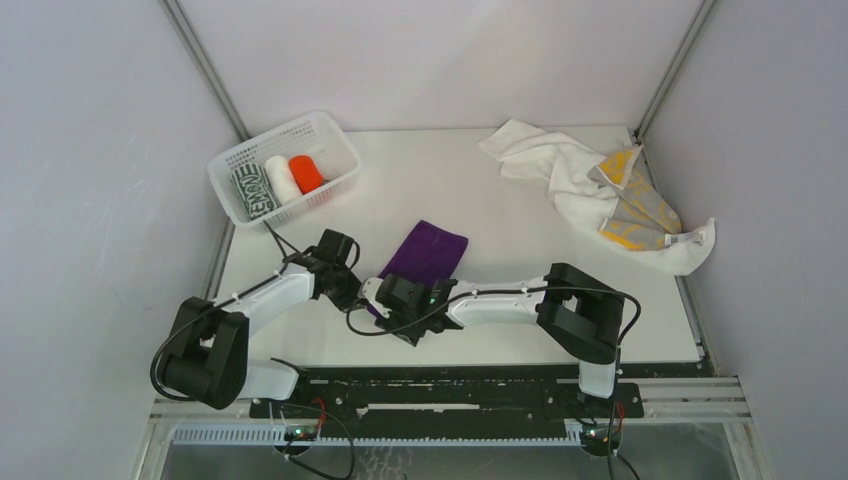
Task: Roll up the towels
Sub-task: Roll the towel at the center of the board.
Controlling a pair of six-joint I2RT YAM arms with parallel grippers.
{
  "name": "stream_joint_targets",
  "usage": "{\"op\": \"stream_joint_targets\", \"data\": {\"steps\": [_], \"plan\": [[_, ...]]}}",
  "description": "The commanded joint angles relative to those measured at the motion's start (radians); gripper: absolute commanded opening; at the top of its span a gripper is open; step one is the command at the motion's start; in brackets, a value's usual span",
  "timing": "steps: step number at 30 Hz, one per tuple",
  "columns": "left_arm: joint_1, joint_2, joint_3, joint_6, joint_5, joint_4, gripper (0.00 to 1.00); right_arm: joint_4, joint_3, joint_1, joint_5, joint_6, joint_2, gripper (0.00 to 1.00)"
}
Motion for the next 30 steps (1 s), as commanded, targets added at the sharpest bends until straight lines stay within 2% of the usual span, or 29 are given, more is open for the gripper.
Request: {"op": "stream_joint_targets", "data": {"steps": [1, 16, 22, 30], "plan": [[-0.001, -0.031, 0.025, -0.006, -0.009, 0.002, 0.00, 0.005, 0.040, 0.017, -0.017, 0.016, -0.039, 0.41], [-0.002, -0.048, 0.012, -0.010, -0.011, 0.003, 0.00, 0.008, 0.057, 0.028, 0.016, 0.051, -0.060, 0.40], [-0.001, -0.048, 0.008, -0.010, -0.013, 0.003, 0.00, -0.025, 0.057, 0.030, 0.011, 0.071, -0.017, 0.38], [-0.001, -0.044, 0.009, -0.010, -0.014, 0.003, 0.00, -0.065, 0.038, 0.037, 0.083, 0.090, 0.055, 0.38]]}}
